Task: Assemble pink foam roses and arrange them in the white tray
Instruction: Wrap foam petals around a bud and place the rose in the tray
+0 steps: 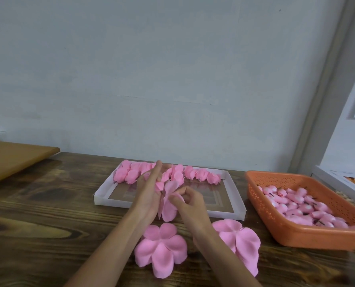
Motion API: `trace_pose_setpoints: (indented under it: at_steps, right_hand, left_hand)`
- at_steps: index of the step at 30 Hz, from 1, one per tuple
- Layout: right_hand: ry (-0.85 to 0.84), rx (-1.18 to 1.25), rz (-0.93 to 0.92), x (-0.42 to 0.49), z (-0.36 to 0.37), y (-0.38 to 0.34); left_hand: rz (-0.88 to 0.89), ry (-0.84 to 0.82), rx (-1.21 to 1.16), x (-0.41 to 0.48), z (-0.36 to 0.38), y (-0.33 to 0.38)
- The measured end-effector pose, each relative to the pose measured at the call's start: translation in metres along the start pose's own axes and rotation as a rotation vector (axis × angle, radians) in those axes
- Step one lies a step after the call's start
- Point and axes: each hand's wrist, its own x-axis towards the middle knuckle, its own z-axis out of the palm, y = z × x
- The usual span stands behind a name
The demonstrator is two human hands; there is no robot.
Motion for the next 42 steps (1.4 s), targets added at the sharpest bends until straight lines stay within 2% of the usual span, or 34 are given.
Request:
trace_pose_setpoints:
  at_steps: [12,23,34,38,42]
  right_hand:
    - [-0.009,0.045,-0.022,-0.001,0.002,-0.001]
    - [-0.015,0.096,-0.015,-0.002,0.004,-0.004]
    - [-0.036,0.209,-0.065,-0.002,0.002,-0.004]
    - [-0.052,0.113,-0.184,0.000,0.003,-0.006]
    - [-0.014,0.051,-0.221,0.001,0.005,0.000]
  left_hand:
    - [0.004,-0.037,0.064,0.004,-0.002,-0.008]
    - [0.005,0.012,0.048,0.003,-0.002,-0.011]
    - [0.009,-0.066,0.081,0.000,-0.001,-0.013]
    - [0.087,-0.050,0.168,0.000,0.000,-0.014]
    - [0.126,-0.090,0.225,-0.005,0.004,-0.015]
